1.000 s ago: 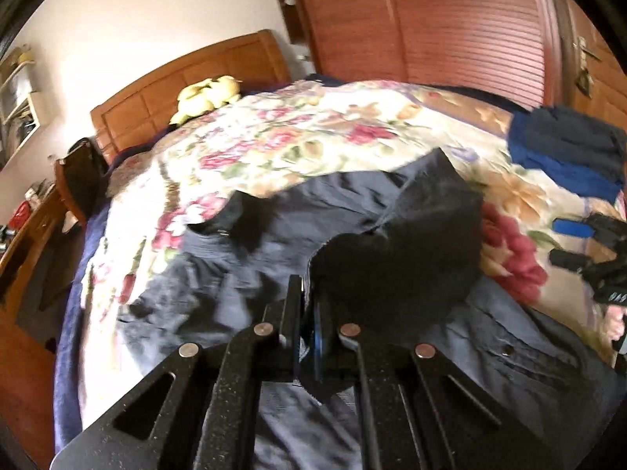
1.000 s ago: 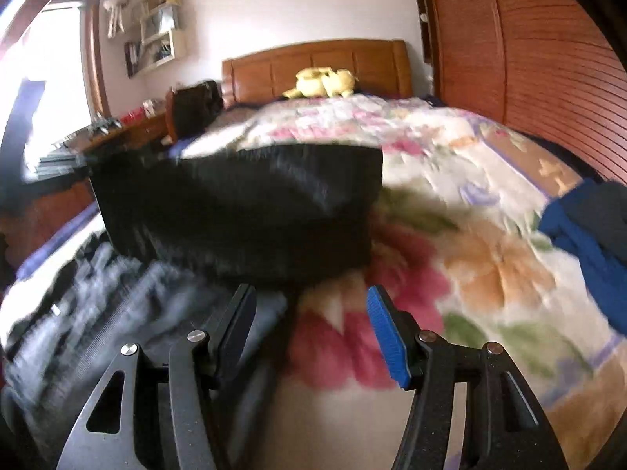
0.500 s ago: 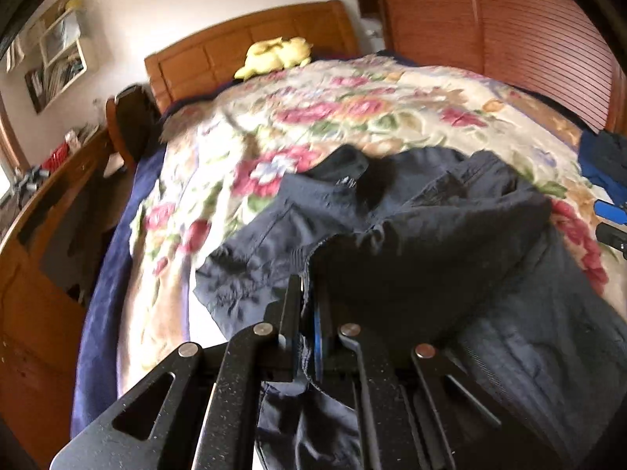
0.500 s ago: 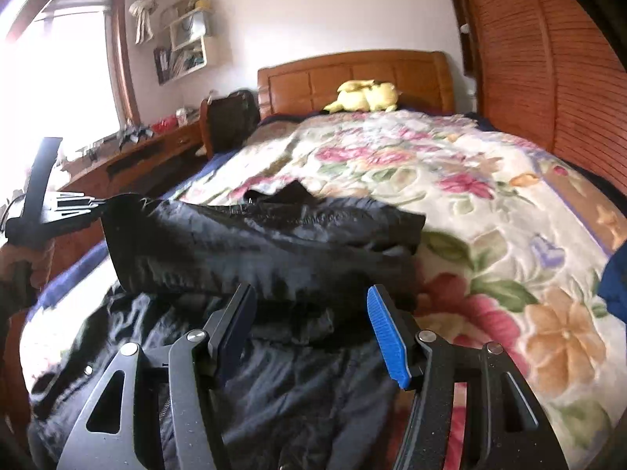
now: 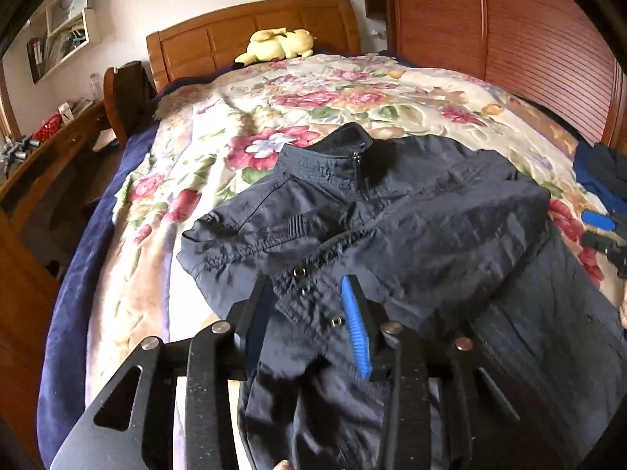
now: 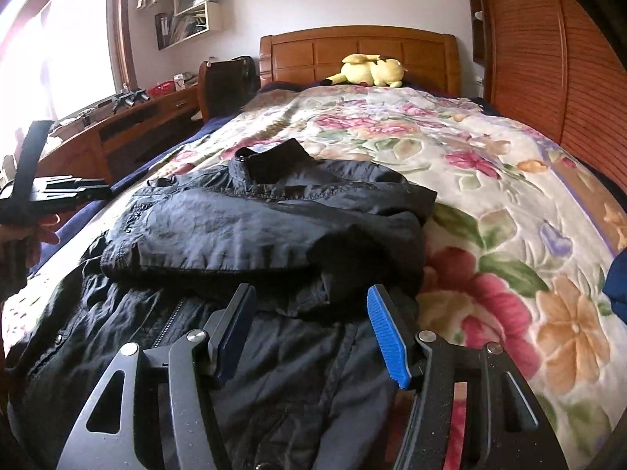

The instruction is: Fold large clothes

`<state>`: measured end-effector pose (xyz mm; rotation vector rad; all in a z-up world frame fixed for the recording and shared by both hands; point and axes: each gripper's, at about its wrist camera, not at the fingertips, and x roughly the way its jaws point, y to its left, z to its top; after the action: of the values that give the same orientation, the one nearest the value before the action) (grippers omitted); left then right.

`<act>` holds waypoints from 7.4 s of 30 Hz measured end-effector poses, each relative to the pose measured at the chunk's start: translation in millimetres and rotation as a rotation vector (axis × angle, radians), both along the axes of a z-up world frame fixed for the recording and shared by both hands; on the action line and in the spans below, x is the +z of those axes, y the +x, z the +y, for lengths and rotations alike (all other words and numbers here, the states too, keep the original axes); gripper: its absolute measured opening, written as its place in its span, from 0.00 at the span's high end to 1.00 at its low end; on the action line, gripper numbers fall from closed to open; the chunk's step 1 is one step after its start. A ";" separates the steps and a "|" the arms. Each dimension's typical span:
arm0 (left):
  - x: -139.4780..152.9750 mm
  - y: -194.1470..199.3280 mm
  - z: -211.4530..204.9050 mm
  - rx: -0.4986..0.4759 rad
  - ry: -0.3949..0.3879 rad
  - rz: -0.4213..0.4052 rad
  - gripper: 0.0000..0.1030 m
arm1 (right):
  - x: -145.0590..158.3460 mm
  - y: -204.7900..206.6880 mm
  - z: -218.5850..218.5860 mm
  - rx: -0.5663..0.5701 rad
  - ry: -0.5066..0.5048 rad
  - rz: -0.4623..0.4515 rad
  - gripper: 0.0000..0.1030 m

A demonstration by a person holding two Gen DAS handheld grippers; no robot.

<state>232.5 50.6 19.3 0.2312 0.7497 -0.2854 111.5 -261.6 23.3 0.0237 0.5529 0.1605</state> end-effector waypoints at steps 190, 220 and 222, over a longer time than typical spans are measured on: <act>-16.1 -362.0 101.4 0.053 -0.377 -0.150 0.93 | -1.6 -277.4 -7.2 0.070 0.029 -0.048 0.94; 104.3 -277.2 91.5 0.044 -0.358 -0.454 0.93 | 85.3 -230.1 -24.3 0.075 0.018 -0.263 0.95; 102.0 -255.5 92.3 0.056 -0.357 -0.451 0.93 | 85.0 -208.7 -22.0 0.066 0.010 -0.256 0.95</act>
<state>-22.9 142.9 121.3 -0.0657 0.2502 -0.2952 -97.2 -283.7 108.4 -0.0053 0.2979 0.2271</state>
